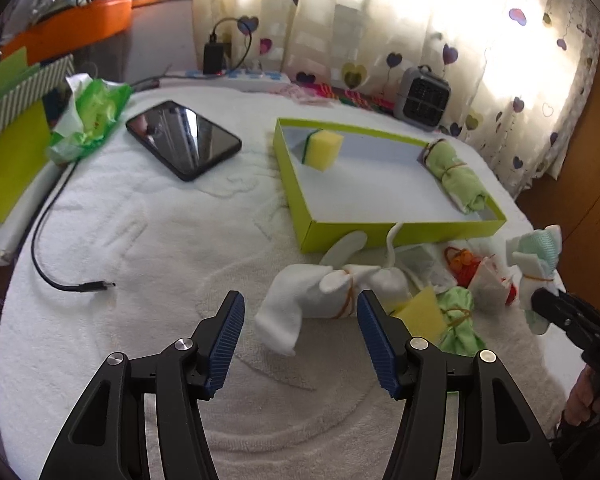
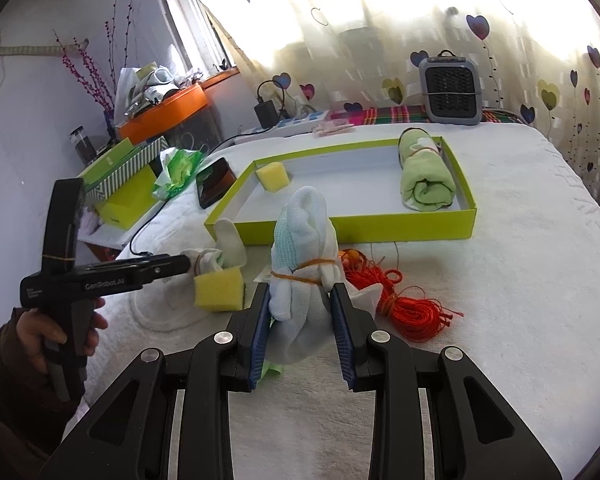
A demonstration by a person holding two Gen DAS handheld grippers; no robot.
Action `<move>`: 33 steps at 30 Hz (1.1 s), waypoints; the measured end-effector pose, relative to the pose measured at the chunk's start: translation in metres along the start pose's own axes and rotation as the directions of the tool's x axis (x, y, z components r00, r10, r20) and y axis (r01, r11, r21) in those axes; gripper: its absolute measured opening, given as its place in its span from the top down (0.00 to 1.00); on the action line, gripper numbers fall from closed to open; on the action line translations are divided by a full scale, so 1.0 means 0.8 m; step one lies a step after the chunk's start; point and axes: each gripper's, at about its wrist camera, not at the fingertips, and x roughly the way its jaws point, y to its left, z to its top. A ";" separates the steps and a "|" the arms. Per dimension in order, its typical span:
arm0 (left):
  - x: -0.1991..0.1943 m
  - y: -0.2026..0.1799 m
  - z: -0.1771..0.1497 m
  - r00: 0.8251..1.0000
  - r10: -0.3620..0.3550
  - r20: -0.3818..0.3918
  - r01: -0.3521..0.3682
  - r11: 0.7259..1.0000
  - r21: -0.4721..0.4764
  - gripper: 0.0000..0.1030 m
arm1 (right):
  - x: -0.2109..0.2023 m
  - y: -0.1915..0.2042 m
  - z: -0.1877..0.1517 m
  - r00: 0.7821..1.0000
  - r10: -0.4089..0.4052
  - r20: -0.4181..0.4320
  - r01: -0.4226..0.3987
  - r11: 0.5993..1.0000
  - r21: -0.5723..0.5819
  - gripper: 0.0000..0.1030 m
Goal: Organize soft objects
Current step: 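Grasp the light green cloth bundle with the left gripper while the right holds the white bundle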
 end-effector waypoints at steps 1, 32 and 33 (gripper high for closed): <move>-0.005 -0.002 0.000 1.000 -0.012 0.006 0.012 1.000 -0.005 0.44 | -0.001 -0.001 -0.001 1.000 -0.004 0.001 0.004 1.000 0.004 0.70; 0.056 -0.165 -0.035 0.987 -0.037 -0.158 0.074 0.969 0.234 0.52 | -0.030 -0.027 -0.011 0.998 -0.052 0.032 0.050 0.998 0.043 0.70; 0.056 -0.166 -0.035 0.987 -0.035 -0.154 0.072 0.968 0.239 0.53 | -0.030 -0.027 -0.011 0.998 -0.052 0.033 0.050 0.998 0.043 0.70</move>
